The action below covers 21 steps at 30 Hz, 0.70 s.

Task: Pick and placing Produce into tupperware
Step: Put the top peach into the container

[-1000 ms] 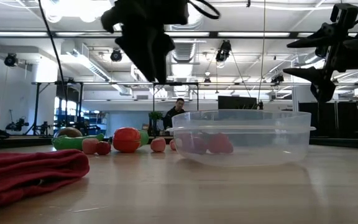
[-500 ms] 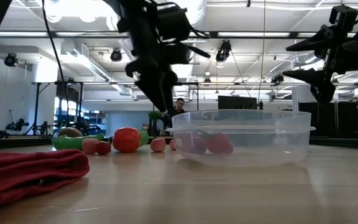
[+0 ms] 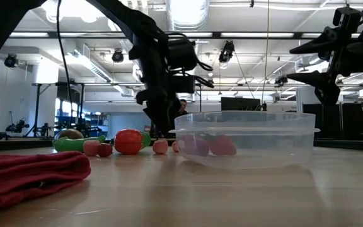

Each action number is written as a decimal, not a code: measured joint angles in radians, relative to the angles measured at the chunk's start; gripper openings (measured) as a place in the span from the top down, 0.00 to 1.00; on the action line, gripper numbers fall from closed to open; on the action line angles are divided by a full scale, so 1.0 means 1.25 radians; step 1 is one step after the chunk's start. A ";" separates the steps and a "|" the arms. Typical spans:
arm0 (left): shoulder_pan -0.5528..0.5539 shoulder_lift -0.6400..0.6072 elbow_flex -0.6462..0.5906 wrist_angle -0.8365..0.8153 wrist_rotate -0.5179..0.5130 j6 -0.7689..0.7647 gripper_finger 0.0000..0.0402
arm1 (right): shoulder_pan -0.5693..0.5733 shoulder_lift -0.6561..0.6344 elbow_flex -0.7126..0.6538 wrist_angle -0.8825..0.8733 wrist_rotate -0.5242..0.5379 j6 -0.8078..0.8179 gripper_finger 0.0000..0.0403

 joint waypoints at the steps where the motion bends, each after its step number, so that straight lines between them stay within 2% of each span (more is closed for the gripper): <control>1: -0.001 0.005 0.000 0.003 0.001 0.000 0.36 | 0.000 0.001 0.000 -0.001 0.000 0.000 0.40; 9: 0.000 0.042 0.000 0.024 0.016 -0.040 0.37 | 0.000 0.009 0.000 -0.010 0.000 0.007 0.40; 21: 0.000 0.056 0.002 0.063 0.019 -0.044 0.60 | 0.000 0.010 0.000 -0.011 0.000 0.006 0.40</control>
